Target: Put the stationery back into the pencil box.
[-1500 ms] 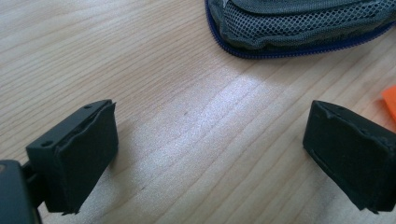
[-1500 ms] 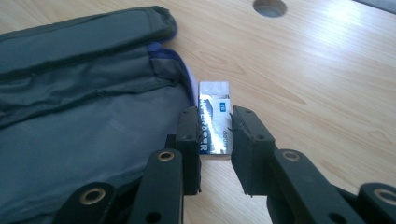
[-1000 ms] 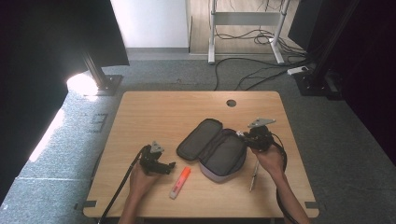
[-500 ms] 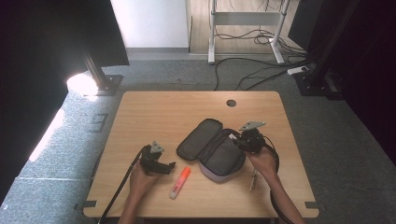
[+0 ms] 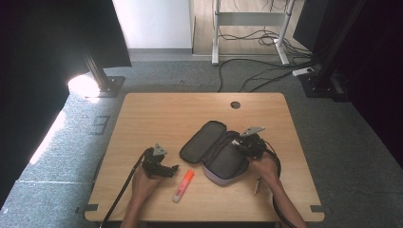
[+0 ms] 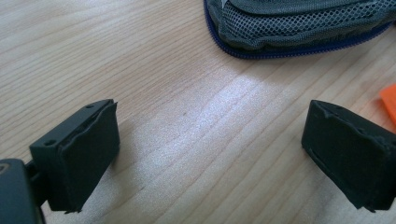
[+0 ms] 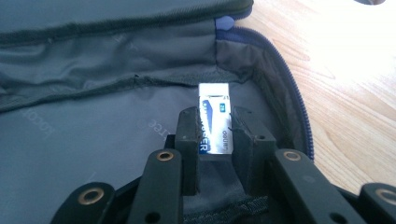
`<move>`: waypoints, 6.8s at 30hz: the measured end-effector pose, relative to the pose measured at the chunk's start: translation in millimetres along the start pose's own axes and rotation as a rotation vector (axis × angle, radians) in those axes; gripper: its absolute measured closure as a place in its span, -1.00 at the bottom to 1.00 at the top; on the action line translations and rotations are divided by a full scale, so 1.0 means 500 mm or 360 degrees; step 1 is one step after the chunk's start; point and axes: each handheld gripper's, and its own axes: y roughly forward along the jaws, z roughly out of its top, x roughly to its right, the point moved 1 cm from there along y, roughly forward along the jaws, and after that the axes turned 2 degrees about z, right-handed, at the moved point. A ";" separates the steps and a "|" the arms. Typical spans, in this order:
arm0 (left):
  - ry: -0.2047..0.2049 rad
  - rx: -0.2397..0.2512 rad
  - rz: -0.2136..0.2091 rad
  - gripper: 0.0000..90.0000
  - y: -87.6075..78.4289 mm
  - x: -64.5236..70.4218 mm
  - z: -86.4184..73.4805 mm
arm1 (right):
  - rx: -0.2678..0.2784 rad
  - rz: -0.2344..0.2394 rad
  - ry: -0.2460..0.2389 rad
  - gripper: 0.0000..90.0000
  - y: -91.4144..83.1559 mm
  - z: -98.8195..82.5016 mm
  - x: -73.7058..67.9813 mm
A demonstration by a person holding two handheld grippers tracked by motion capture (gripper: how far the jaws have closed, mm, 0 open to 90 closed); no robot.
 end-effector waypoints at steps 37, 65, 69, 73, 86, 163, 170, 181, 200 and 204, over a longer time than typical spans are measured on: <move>0.0005 0.0004 -0.0003 -0.88 -0.001 0.001 0.000 | 0.0027 0.0019 0.0009 0.06 -0.022 0.001 -0.009; 0.0006 0.0006 -0.0003 -0.88 -0.001 0.001 0.000 | 0.0078 -0.0054 0.0083 -0.10 -0.099 -0.034 0.012; 0.0007 0.0005 -0.0004 -0.87 -0.001 0.001 0.000 | 0.0090 -0.0059 0.0083 -0.11 -0.107 -0.041 0.013; 0.0007 0.0005 -0.0004 -0.87 -0.001 0.001 0.000 | 0.0087 -0.0077 0.0085 -0.12 -0.116 -0.051 0.013; 0.0007 0.0006 -0.0005 -0.87 -0.001 0.001 0.000 | 0.0082 -0.0108 0.0123 -0.11 -0.140 -0.095 0.014; 0.0006 0.0007 -0.0003 -0.87 -0.001 0.001 0.000 | 0.0005 -0.0099 0.0323 0.73 -0.175 -0.209 0.022; 0.0006 0.0007 -0.0003 -0.86 -0.001 0.001 0.000 | 0.0032 -0.0101 0.0310 0.73 -0.188 -0.185 0.024; 0.0007 0.0007 -0.0004 -0.87 -0.001 0.001 0.000 | 0.0052 -0.0088 0.0280 0.74 -0.194 -0.150 0.022; 0.0006 0.0007 -0.0004 -0.86 -0.001 0.001 0.000 | 0.0065 -0.0034 0.0196 0.73 -0.182 -0.071 -0.004; 0.0006 0.0007 -0.0004 -0.87 -0.001 0.001 0.000 | 0.0073 -0.0027 0.0178 0.74 -0.178 -0.053 -0.009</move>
